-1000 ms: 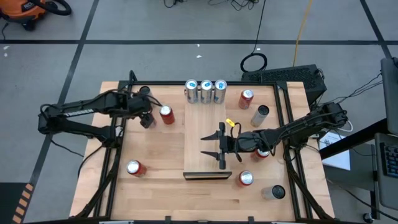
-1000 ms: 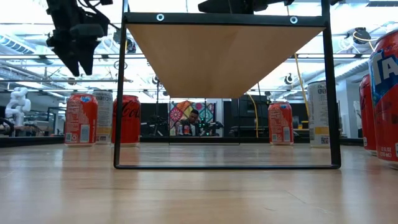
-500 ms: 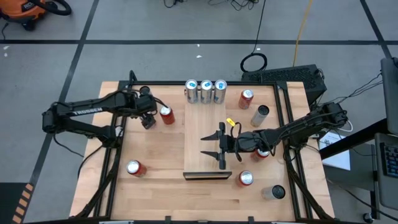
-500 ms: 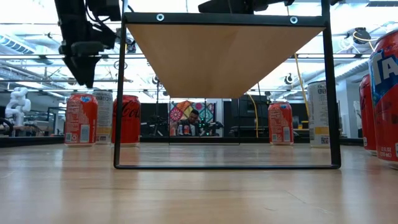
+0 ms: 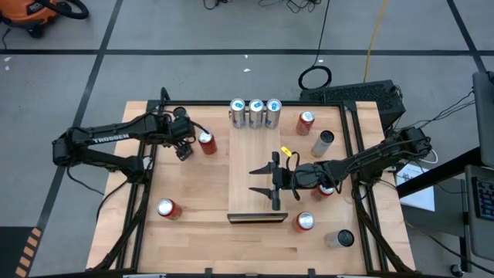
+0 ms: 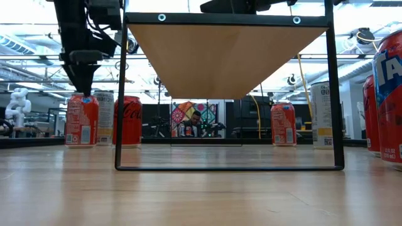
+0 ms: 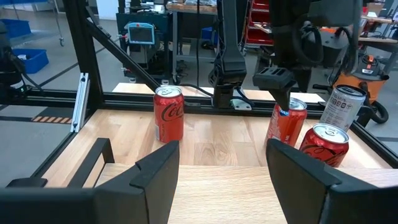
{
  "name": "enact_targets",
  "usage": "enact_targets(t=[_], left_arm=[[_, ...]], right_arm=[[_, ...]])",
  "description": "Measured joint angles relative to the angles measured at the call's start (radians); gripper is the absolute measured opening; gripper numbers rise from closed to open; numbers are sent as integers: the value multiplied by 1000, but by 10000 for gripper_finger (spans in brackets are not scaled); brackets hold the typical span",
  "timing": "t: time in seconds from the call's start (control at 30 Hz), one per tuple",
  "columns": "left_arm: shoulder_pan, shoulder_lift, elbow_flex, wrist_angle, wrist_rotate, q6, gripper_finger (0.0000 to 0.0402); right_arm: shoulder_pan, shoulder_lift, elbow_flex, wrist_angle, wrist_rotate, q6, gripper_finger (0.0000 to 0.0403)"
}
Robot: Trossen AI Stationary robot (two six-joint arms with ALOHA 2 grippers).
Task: Place canned beverage on shelf
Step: Put the middle red soda can on the shelf
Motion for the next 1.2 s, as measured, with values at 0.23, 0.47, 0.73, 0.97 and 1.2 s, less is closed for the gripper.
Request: enact_targets(t=[0.23, 0.47, 0.73, 0.97, 1.2], left_arm=[[67, 0, 0, 11, 62, 32, 361], [102, 0, 0, 34, 102, 60, 361], [113, 0, 0, 60, 109, 77, 361], [113, 26, 0, 61, 142, 121, 361], [115, 73, 0, 62, 154, 134, 361]], right_arm=[[1, 0, 0, -3, 0, 3, 216], [2, 0, 0, -8, -1, 3, 216], [2, 0, 0, -8, -2, 1, 216], [2, 0, 0, -8, -2, 0, 216], [2, 0, 0, -9, -2, 0, 216]])
